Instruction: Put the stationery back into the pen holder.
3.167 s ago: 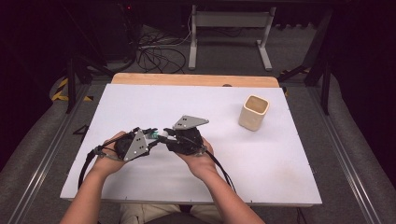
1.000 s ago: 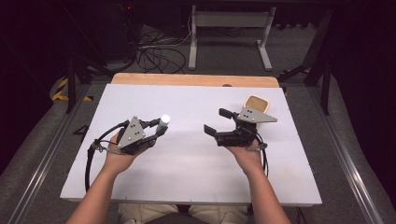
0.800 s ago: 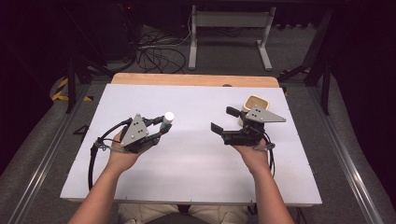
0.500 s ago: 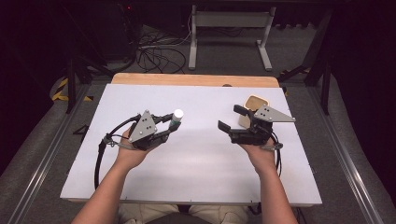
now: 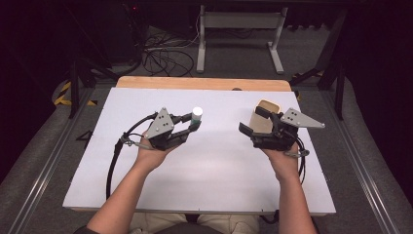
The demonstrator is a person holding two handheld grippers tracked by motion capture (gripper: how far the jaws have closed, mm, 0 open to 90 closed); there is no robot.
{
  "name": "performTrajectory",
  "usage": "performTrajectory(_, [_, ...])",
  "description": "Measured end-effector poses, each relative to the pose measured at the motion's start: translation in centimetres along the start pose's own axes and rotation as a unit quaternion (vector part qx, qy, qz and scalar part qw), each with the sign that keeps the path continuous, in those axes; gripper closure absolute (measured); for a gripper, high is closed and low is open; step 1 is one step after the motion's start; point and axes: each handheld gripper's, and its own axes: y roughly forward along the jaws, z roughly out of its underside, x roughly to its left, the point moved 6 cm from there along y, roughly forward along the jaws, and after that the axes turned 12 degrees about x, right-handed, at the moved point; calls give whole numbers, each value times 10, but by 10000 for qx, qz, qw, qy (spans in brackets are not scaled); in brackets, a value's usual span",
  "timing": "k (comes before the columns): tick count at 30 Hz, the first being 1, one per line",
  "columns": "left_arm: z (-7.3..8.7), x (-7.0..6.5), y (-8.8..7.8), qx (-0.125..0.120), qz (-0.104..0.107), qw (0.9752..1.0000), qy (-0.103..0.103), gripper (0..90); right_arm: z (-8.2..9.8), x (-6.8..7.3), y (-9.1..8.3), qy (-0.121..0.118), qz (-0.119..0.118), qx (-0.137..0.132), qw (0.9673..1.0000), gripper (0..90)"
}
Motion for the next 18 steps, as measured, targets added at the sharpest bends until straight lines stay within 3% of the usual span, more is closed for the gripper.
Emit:
performTrajectory(8, [-9, -3, 20, -104, 144, 9998, -70, 657, 0, -12, -12, 85, 54, -63, 9999, 108])
performTrajectory(18, [-22, -3, 41, -240, 271, 9992, -170, 657, 1, -15, -16, 35, 77, -17, 10000, 102])
